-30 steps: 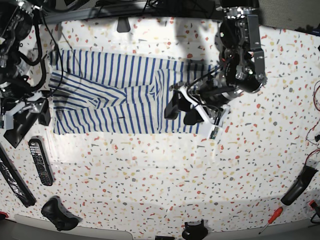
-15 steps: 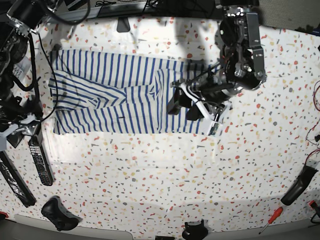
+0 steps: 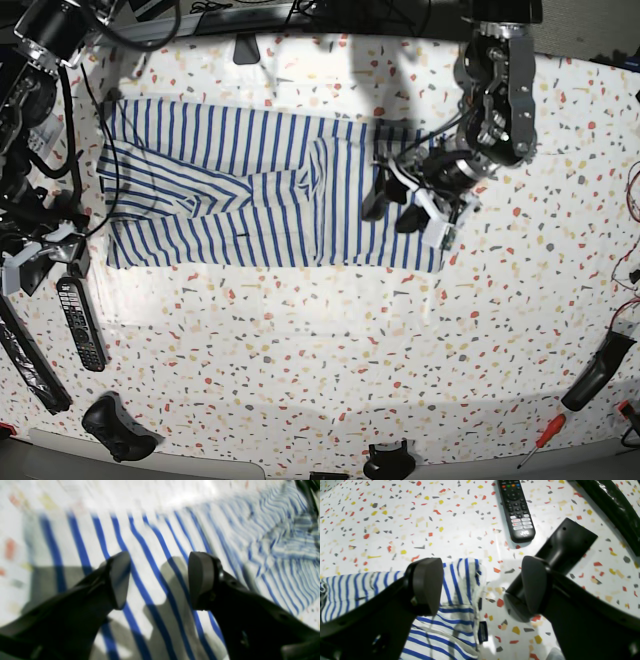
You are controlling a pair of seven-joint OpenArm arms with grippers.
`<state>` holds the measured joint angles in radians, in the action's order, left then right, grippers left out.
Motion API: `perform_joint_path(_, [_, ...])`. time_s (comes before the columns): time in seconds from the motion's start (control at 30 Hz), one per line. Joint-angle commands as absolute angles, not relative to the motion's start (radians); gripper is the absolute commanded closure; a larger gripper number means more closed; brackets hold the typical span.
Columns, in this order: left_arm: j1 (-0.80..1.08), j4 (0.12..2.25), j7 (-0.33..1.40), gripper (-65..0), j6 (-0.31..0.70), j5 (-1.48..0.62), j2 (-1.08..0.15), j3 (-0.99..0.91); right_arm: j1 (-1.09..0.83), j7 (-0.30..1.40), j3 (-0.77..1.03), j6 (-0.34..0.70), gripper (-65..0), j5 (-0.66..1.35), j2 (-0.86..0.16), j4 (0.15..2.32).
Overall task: Layout the t-shirt on the table in an organized manner, then fold the t-shirt properly
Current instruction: 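Lower the folded end and press it flat with the left gripper, then move the right gripper to the opposite shirt end and grasp it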
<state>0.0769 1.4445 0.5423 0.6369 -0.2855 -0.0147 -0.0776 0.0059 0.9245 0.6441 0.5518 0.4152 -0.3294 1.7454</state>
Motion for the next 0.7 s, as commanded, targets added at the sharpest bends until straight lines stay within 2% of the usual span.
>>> perform_joint_path(0.0, [0.066,1.431,0.508,-34.0,0.645,-0.302,-0.014,-0.076,0.022,0.899,0.649,0.553,-47.0,0.422,-0.349,1.759])
perform_joint_path(0.23, [0.064,1.295,0.414,-34.0,0.635,-0.104,-0.04,-0.076,0.022,0.9,0.649,0.553,-47.0,0.422,-0.348,1.759])
perform_joint_path(0.5, [0.064,1.289,0.418,-34.0,0.602,-0.123,-0.196,-0.076,0.025,0.913,0.648,0.553,-47.0,0.415,-0.338,1.728])
perform_joint_path(0.67, [0.064,1.289,0.418,-34.0,0.602,-0.184,-0.231,-0.076,0.09,0.914,0.648,0.553,-47.0,0.43,-0.338,1.545])
